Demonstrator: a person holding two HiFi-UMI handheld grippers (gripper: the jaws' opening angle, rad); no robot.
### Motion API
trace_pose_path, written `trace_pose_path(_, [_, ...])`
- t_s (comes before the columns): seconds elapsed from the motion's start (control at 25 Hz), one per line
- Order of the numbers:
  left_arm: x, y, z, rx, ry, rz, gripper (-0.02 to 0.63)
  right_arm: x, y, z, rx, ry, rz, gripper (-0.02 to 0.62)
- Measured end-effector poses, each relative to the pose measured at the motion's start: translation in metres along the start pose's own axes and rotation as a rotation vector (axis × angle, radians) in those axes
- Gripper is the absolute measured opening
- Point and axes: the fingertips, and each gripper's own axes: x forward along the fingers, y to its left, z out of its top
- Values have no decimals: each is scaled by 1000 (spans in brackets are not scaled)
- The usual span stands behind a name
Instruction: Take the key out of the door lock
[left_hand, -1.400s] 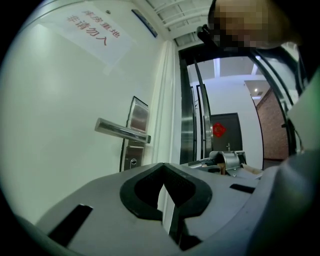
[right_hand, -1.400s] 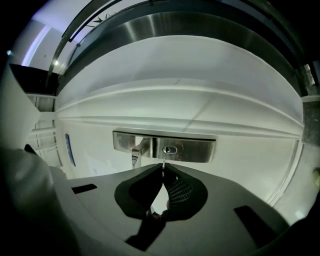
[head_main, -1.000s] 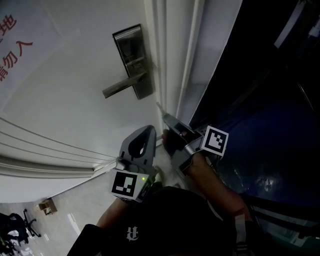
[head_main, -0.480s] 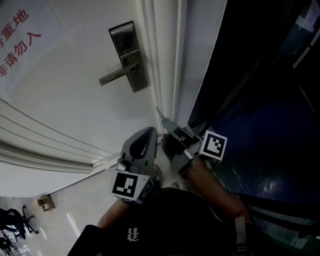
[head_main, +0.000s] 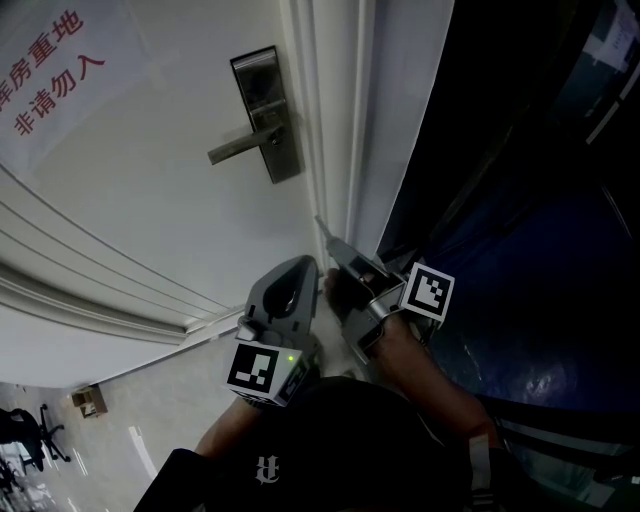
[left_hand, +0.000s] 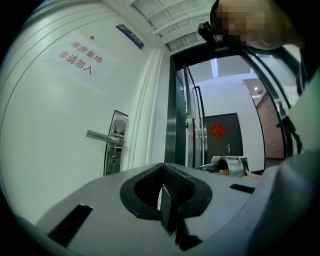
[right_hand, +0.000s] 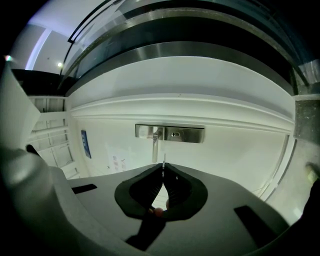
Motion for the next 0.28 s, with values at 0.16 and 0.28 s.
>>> trace_pose_path(0.16, [-2, 1, 1, -1, -4, 4, 8, 0, 0, -2, 4, -1, 0, 20])
trace_pose_path(0.28, [-2, 1, 2, 1, -2, 4, 8, 0, -1, -2, 13, -2, -3, 20])
